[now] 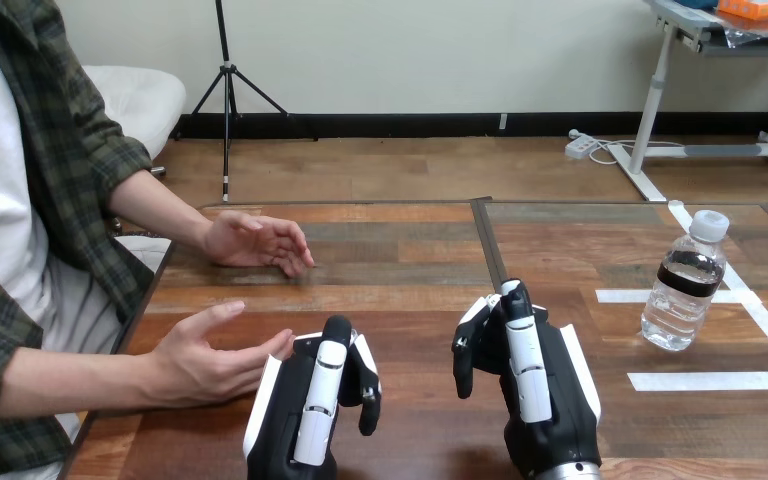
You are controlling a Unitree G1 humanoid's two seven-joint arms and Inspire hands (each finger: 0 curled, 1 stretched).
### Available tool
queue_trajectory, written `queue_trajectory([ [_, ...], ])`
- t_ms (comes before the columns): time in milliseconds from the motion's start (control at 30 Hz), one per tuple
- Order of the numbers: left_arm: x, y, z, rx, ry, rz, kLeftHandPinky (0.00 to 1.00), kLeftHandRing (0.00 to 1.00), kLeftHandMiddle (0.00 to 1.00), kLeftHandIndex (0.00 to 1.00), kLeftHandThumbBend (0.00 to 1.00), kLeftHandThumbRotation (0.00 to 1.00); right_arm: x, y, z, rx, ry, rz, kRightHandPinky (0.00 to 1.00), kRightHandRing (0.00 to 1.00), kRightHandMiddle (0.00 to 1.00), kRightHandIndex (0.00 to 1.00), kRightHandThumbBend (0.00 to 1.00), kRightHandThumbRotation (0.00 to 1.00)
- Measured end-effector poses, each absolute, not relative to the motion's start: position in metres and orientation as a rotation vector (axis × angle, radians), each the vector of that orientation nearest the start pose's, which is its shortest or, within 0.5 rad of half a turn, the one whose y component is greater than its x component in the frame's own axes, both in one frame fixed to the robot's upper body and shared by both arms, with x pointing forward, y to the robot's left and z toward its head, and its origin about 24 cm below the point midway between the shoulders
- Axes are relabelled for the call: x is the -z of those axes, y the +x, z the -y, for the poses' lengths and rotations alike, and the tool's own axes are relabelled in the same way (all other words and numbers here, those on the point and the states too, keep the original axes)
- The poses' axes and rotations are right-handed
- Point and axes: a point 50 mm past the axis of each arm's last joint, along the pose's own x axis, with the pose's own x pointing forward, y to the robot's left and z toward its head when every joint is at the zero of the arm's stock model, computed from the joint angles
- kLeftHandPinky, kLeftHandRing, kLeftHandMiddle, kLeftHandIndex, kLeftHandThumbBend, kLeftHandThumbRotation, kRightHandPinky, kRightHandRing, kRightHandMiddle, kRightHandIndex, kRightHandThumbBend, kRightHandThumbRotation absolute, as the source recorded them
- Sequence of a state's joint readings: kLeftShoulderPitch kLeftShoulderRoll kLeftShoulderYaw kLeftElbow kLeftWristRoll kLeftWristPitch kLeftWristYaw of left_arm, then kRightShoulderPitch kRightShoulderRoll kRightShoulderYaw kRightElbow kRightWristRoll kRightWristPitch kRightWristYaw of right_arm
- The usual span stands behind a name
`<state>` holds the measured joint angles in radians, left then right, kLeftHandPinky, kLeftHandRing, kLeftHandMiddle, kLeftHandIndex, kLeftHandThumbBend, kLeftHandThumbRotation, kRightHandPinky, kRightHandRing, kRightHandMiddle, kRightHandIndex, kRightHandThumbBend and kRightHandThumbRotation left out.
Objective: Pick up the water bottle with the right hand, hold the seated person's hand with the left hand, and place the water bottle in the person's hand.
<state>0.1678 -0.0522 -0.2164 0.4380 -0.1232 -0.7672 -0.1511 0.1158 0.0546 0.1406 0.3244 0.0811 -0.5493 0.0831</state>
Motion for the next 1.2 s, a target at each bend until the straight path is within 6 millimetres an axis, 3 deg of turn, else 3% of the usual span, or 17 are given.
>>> queue_trajectory([
  [233,0.0151,0.1881,-0.0985,0.247,-0.199,0.184,0.2,0.28,0.36,0.35,0.48,1.0,0.002,0.2128,0.1112,-0.141,0.143,0.138,0.2,0.29,0.38,0.39,0.52,1.0],
  [267,0.015,0.1881,-0.0984,0.251,-0.2,0.185,0.26,0.36,0.43,0.43,0.48,1.0,0.0016,0.2127,0.1112,-0.14,0.143,0.142,0.25,0.37,0.45,0.45,0.52,1.0],
  [567,0.0141,0.1878,-0.097,0.282,-0.198,0.196,0.59,0.68,0.72,0.72,0.49,1.0,-0.0011,0.2124,0.1117,-0.137,0.142,0.171,0.51,0.66,0.7,0.66,0.55,1.0],
  [767,0.0141,0.1876,-0.0964,0.296,-0.197,0.197,0.71,0.79,0.82,0.83,0.51,1.0,-0.0011,0.2123,0.1116,-0.137,0.138,0.171,0.63,0.77,0.79,0.76,0.55,1.0],
  [1200,0.0141,0.1873,-0.0958,0.315,-0.202,0.199,0.77,0.85,0.88,0.9,0.5,1.0,-0.0011,0.2124,0.112,-0.123,0.129,0.171,0.75,0.85,0.88,0.86,0.47,1.0],
])
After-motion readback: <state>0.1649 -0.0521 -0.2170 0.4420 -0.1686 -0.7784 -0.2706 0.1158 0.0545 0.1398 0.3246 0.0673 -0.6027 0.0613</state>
